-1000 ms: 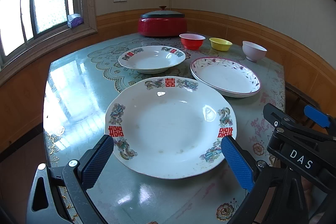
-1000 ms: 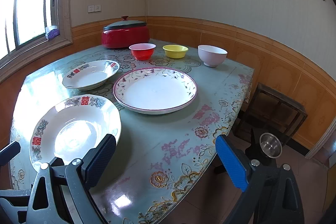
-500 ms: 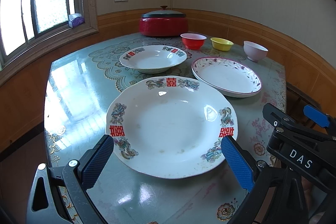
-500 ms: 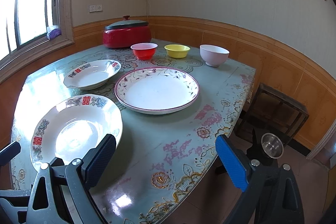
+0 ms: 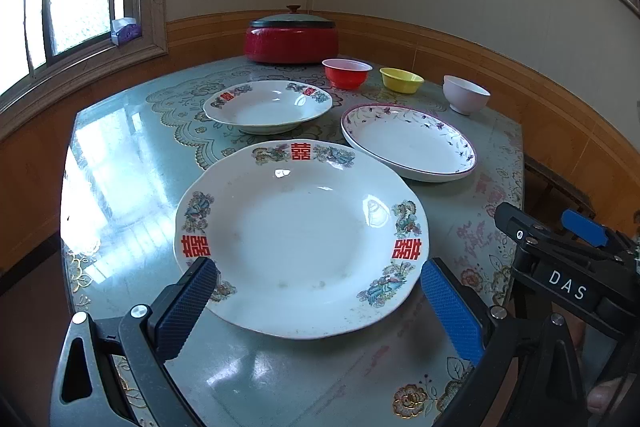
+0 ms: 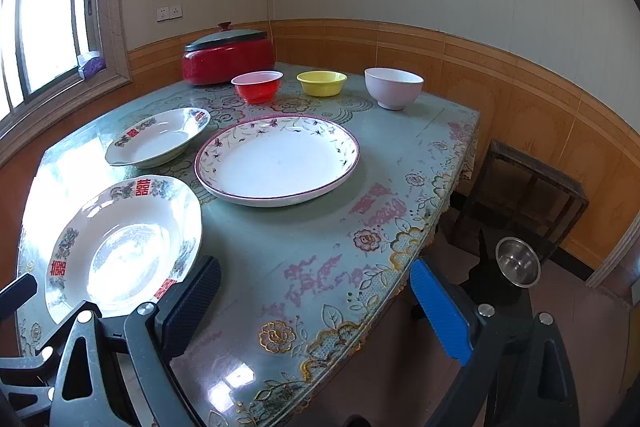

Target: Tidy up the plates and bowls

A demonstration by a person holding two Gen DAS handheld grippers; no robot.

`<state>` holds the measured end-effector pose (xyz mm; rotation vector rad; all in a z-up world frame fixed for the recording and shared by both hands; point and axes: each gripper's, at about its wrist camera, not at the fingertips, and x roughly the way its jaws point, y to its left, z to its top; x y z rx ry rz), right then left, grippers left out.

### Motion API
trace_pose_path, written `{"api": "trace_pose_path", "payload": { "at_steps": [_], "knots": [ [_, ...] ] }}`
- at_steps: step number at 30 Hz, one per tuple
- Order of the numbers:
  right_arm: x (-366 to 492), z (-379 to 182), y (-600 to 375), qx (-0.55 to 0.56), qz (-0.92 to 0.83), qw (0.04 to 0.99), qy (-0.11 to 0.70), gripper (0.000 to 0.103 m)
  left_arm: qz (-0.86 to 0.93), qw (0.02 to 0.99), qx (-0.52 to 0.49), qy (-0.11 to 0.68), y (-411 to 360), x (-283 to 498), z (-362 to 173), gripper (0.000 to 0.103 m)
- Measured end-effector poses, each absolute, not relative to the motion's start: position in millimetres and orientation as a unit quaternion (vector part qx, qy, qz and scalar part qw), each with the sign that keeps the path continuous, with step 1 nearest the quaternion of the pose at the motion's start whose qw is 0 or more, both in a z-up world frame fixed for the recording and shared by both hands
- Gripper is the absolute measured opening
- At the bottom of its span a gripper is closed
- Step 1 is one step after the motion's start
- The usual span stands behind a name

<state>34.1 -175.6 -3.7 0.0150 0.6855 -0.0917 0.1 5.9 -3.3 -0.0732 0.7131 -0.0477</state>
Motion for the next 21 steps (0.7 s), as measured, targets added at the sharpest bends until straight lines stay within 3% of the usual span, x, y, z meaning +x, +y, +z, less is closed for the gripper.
{"api": "trace_pose_path", "payload": {
  "at_steps": [21],
  "knots": [
    [117, -11, -277, 0.087, 0.068, 0.915, 0.387, 0.098, -0.029, 0.927, -0.064, 0.369, -50, 45, 13, 0.103]
  ]
}}
